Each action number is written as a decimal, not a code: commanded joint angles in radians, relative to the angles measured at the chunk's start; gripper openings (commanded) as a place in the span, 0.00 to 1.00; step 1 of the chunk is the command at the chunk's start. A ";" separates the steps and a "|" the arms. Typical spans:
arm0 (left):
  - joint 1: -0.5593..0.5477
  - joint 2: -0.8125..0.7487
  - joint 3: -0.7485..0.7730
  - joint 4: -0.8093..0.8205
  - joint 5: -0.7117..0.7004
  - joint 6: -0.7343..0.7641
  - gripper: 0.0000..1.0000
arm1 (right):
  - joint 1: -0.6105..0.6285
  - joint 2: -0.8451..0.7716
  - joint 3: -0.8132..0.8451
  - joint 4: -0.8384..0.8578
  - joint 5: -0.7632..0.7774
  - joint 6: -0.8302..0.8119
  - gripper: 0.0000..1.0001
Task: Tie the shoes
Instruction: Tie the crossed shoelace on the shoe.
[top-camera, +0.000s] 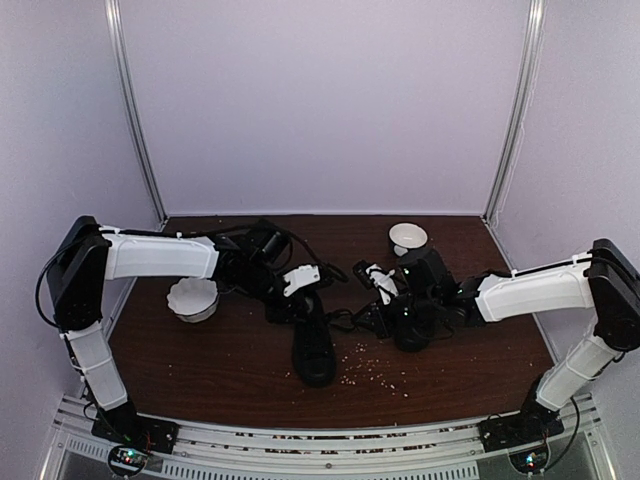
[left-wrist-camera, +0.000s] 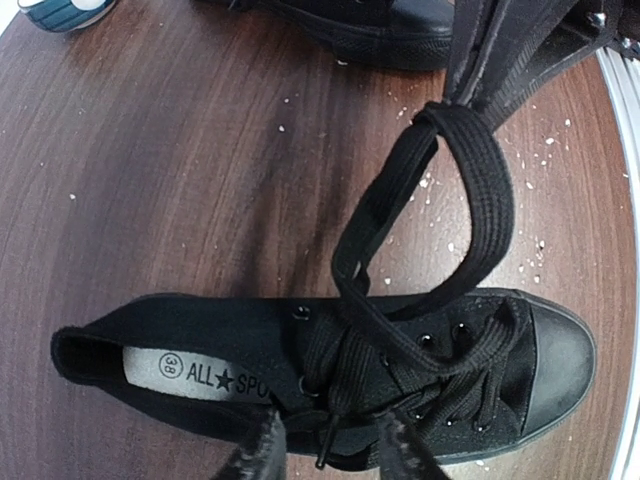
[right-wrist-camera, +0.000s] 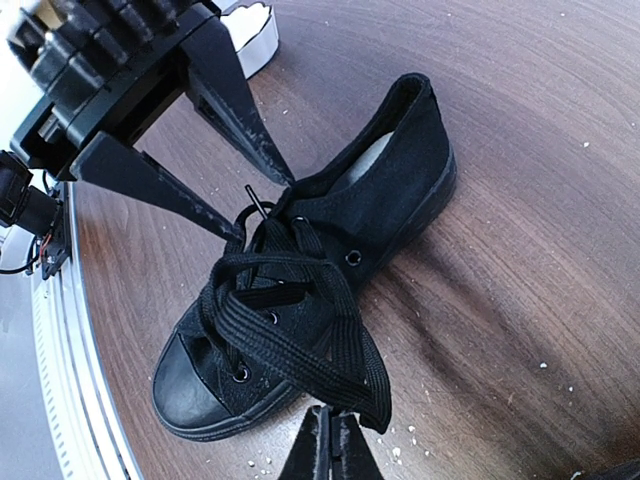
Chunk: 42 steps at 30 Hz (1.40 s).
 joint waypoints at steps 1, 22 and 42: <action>-0.002 0.012 0.015 0.006 0.010 -0.002 0.26 | -0.009 0.000 0.003 0.015 -0.012 -0.010 0.00; 0.047 -0.376 -0.293 0.193 -0.413 -0.386 0.00 | -0.083 -0.061 -0.076 -0.021 0.021 -0.009 0.00; 0.230 -0.667 -0.585 0.134 -0.626 -0.691 0.00 | -0.258 -0.162 -0.170 -0.078 0.067 0.006 0.00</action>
